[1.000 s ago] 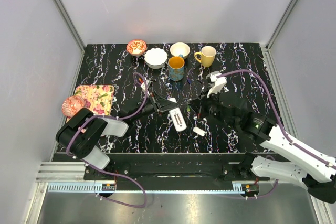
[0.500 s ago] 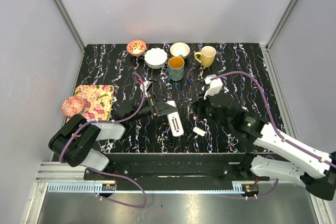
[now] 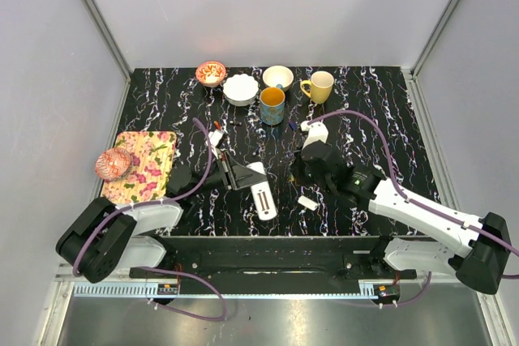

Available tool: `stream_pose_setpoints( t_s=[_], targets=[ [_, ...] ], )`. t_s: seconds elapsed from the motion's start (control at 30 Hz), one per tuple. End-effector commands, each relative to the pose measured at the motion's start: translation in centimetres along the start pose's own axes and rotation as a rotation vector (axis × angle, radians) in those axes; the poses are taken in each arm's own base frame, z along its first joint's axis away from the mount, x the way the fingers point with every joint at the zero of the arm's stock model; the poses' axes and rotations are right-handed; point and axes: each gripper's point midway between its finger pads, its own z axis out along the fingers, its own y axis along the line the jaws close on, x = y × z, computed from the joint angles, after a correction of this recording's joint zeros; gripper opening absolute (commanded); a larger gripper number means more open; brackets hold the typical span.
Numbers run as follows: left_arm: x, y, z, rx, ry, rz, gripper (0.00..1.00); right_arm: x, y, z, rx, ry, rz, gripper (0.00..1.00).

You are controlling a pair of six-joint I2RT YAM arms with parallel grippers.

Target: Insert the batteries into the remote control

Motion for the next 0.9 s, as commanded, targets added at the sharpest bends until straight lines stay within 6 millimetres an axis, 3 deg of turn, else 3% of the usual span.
stream_pose_setpoints(
  t_s=[0.0, 0.13, 0.23, 0.37, 0.53, 0.7, 0.77, 0.8, 0.83, 0.87],
  targets=[
    [-0.1, -7.6, -1.4, 0.314, -0.043, 0.325, 0.00, -1.2, 0.4, -0.1, -0.021, -0.049, 0.050, 0.00],
    [-0.6, -6.9, -1.0, 0.283, -0.055, 0.282, 0.00, -1.1, 0.1, -0.1, -0.009, -0.053, 0.043, 0.00],
    [-0.9, -6.0, -0.5, 0.261, -0.047, 0.223, 0.00, -0.5, -1.7, 0.8, 0.063, -0.023, 0.093, 0.00],
    [-1.7, -4.8, -0.3, 0.225, -0.097, 0.165, 0.00, 0.5, -7.4, 3.4, 0.158, 0.074, 0.380, 0.00],
    [-2.6, -2.9, -1.0, 0.139, -0.199, 0.128, 0.00, 1.7, -10.2, 5.9, 0.244, 0.105, 0.647, 0.00],
    [-3.2, -1.7, -2.4, 0.041, -0.299, 0.146, 0.00, 2.5, -11.8, 8.5, 0.334, 0.111, 0.885, 0.00],
    [-3.6, -0.2, -2.9, -0.045, -0.338, 0.131, 0.00, 3.3, -12.4, 9.7, 0.383, 0.132, 0.953, 0.00],
    [-3.8, -1.1, -3.4, -0.037, -0.361, 0.180, 0.00, 3.4, -12.5, 10.1, 0.403, 0.128, 1.023, 0.00],
    [-4.1, 0.5, -3.8, -0.121, -0.379, 0.160, 0.00, 4.2, -13.0, 10.7, 0.442, 0.147, 1.057, 0.00],
    [-4.2, 0.7, -4.1, -0.149, -0.395, 0.167, 0.00, 4.6, -13.1, 11.0, 0.461, 0.150, 1.086, 0.00]
  ],
)
